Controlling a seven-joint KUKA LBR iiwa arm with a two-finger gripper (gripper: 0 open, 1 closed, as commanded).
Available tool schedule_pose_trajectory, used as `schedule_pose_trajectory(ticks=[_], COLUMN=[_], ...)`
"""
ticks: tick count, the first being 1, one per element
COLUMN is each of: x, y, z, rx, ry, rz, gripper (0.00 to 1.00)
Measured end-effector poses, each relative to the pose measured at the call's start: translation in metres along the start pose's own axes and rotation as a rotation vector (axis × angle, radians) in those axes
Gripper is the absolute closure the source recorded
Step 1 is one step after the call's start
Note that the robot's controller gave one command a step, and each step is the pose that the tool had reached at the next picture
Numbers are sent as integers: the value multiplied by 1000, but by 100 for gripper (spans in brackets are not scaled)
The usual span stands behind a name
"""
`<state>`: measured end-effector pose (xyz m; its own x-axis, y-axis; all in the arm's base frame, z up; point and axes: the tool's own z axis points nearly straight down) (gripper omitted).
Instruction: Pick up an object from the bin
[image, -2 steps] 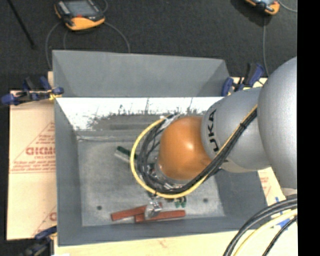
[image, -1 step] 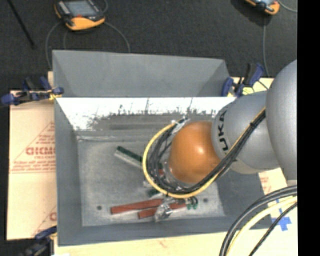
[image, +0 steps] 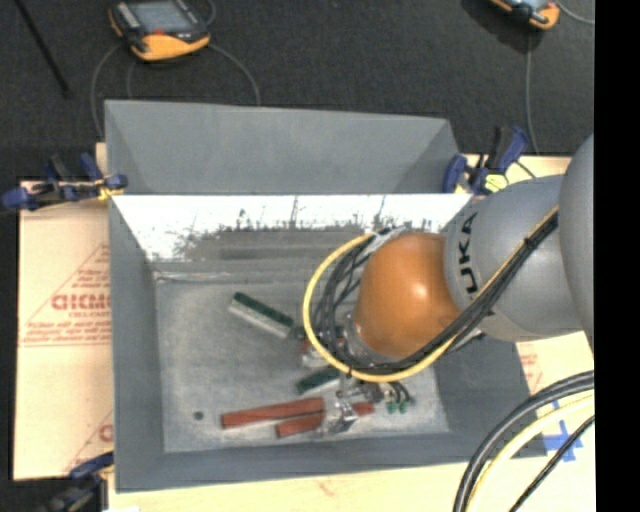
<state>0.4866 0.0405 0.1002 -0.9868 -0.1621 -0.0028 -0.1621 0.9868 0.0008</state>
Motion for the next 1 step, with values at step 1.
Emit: schedule_pose_trajectory(ticks=[1], x=[3], y=[-4], z=[23], rx=[0], ry=[-23], rz=[-38], gripper=[0])
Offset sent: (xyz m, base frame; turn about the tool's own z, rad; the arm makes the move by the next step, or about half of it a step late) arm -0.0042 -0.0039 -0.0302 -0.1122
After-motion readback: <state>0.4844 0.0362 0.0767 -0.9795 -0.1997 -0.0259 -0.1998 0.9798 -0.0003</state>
